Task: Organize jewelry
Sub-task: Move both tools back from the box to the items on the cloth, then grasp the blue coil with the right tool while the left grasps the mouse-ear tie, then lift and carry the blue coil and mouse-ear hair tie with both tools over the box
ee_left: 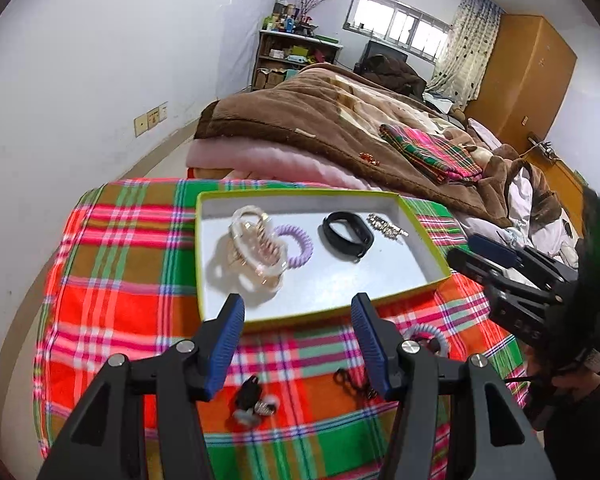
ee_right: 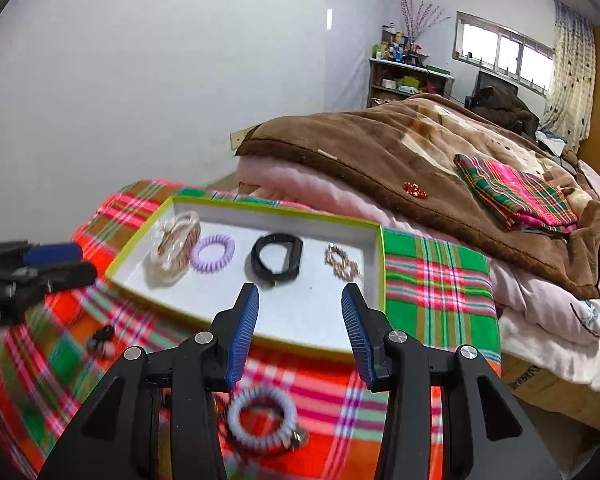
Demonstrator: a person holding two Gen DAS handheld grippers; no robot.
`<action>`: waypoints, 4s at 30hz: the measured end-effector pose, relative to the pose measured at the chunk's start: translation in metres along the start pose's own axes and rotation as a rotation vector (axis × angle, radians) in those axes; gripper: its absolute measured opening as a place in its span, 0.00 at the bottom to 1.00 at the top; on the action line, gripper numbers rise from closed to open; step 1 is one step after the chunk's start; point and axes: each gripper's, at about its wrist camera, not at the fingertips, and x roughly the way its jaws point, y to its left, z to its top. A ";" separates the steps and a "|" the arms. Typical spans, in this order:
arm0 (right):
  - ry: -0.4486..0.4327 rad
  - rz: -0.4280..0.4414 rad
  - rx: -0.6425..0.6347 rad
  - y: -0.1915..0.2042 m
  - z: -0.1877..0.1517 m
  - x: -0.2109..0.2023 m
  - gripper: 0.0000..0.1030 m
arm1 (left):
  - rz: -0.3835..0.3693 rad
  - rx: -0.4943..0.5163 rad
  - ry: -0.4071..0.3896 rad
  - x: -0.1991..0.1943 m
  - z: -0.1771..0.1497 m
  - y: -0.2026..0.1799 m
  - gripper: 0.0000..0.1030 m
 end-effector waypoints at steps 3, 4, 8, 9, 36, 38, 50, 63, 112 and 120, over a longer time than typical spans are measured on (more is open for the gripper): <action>0.029 0.029 0.005 -0.005 -0.013 -0.002 0.43 | -0.001 -0.034 -0.001 -0.005 -0.010 0.011 0.56; 0.033 0.041 0.006 -0.006 -0.017 -0.002 0.43 | 0.000 -0.047 -0.002 -0.007 -0.014 0.016 0.56; 0.080 0.066 0.001 -0.007 -0.035 0.003 0.43 | 0.011 -0.089 0.004 -0.008 -0.029 0.032 0.56; 0.094 0.079 0.004 -0.008 -0.038 0.005 0.43 | 0.012 -0.103 0.007 -0.008 -0.032 0.037 0.56; 0.202 0.122 0.020 0.001 -0.063 0.030 0.18 | -0.018 -0.229 0.076 -0.006 -0.085 0.083 0.56; 0.199 0.116 0.020 0.001 -0.063 0.030 0.11 | -0.027 -0.224 0.081 -0.005 -0.085 0.080 0.56; 0.132 0.116 0.060 -0.006 -0.059 0.014 0.10 | -0.059 -0.181 0.127 0.011 -0.087 0.059 0.57; 0.055 0.134 0.136 -0.021 -0.059 -0.007 0.10 | -0.013 -0.125 0.133 0.020 -0.082 0.042 0.60; -0.006 0.140 0.177 -0.029 -0.063 -0.026 0.10 | 0.089 0.018 0.068 0.014 -0.075 0.020 0.05; -0.010 0.142 0.178 -0.027 -0.060 -0.026 0.10 | 0.059 0.024 0.030 0.001 -0.069 0.018 0.03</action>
